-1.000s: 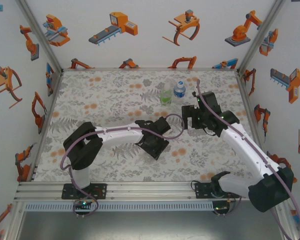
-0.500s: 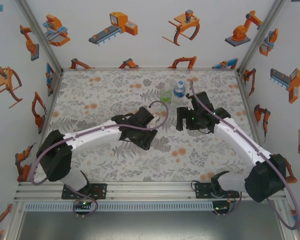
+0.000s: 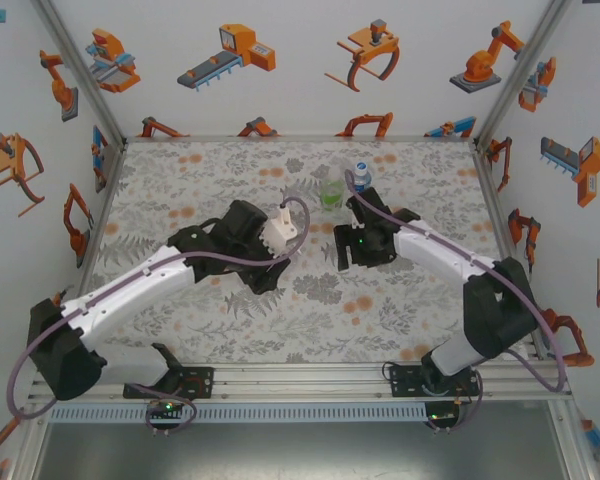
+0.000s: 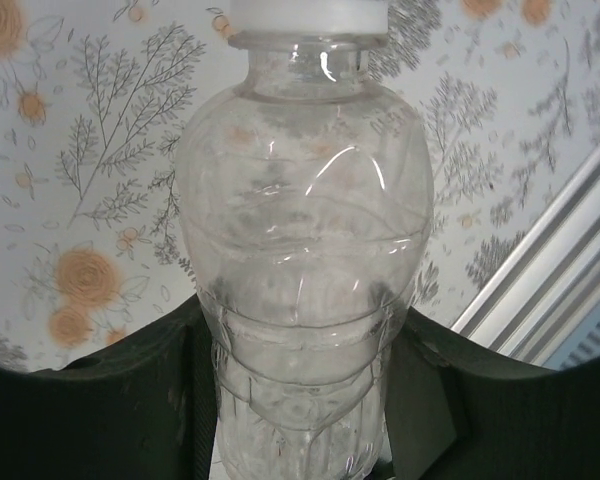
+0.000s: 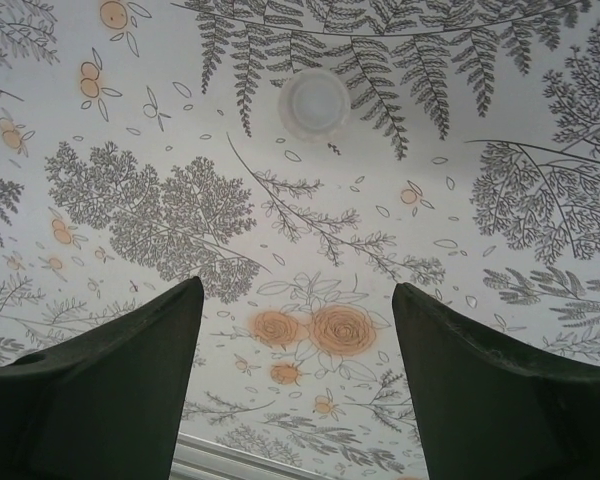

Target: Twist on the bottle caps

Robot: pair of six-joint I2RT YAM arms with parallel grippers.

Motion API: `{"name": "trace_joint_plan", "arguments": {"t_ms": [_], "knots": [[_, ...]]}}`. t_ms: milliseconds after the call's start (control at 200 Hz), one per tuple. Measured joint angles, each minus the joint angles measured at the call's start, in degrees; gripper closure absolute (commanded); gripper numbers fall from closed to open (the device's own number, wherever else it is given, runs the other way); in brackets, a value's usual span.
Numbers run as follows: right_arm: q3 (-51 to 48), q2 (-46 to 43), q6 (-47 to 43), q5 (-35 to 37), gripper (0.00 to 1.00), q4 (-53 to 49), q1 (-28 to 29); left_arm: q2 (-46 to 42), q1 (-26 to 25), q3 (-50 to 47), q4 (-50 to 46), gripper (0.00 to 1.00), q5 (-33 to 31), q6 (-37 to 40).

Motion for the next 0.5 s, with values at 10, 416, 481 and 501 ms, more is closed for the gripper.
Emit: {"name": "trace_joint_plan", "arguments": {"t_ms": [10, 416, 481, 501], "knots": [[0.13, 0.22, 0.00, 0.07, 0.34, -0.02, 0.07, -0.42, 0.07, -0.04, -0.04, 1.00, 0.28, 0.96], [6.69, 10.38, 0.98, 4.42, 0.43, 1.42, 1.07, -10.78, 5.86, -8.24, 5.33, 1.00, 9.40, 26.43], [7.26, 11.87, 1.03, 4.96, 0.45, 1.53, 1.09, -10.93, 6.91, -9.94, 7.02, 1.00, 10.49, 27.58], [7.39, 12.28, 1.05, 5.16, 0.45, 1.51, 1.09, -10.99, 7.15, -10.49, 7.63, 1.00, 10.80, 27.80]]}}
